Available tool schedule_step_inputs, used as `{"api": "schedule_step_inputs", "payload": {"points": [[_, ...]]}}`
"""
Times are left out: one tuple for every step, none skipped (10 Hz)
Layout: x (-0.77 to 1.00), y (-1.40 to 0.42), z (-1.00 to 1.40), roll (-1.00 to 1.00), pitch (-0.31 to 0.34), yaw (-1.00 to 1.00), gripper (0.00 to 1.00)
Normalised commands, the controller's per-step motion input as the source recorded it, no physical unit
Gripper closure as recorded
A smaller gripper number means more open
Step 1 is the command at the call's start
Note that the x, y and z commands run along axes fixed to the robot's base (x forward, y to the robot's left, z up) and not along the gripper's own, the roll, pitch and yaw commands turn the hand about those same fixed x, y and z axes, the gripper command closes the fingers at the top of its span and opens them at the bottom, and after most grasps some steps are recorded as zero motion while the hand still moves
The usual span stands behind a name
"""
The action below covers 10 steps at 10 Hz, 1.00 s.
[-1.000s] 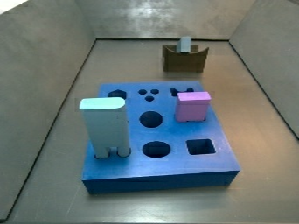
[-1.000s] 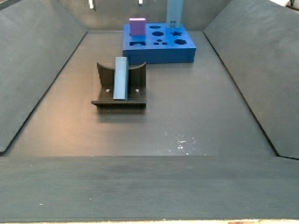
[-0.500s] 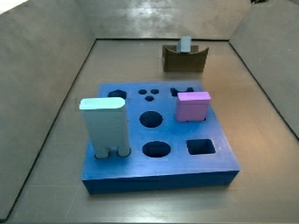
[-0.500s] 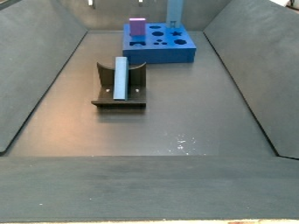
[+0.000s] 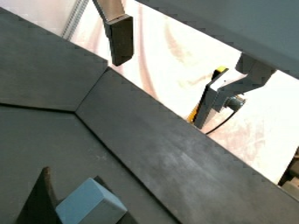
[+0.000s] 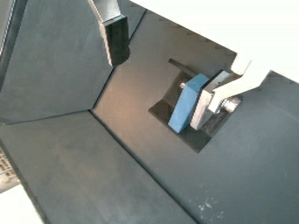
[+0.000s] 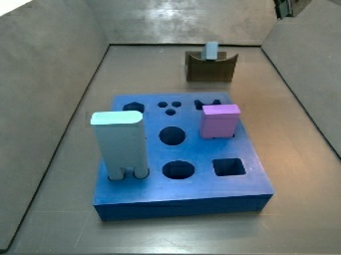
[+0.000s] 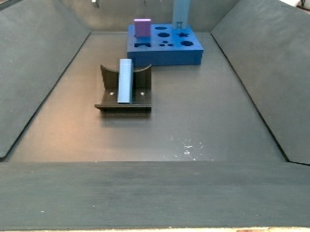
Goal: Pick up the rectangle object. Move up. Place the rectangle object on the fixture. Regrasp the rectangle object. Move to above the board. Insert the rectangle object.
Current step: Regrasp the rectangle object.
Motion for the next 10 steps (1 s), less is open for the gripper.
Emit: {"api": "schedule_step_inputs", "payload": {"points": [[0.09,-0.04,-0.01,0.48,0.218,0.14,0.00],[0.08,-0.04,-0.01,0.34,0.187,0.17,0.00],[0.04,0.07,-1.00,0.21,0.319,0.26,0.00],[0.04,0.07,-1.00,0.17,0.274,0.27,0.00],[0.05,0.07,-1.00,0.16,0.200,0.29,0.00],[0.06,0.06,-1.00,0.14,0.087,0.29,0.00],[0.07,0.05,-1.00,0.12,-0.018,0.27,0.00],[0.08,0.05,-1.00,0.11,-0.091,0.24,0.00],[0.09,0.05,-1.00,0.11,-0.135,0.22,0.00],[0.10,0.05,-1.00,0.12,-0.217,0.14,0.00]]}}
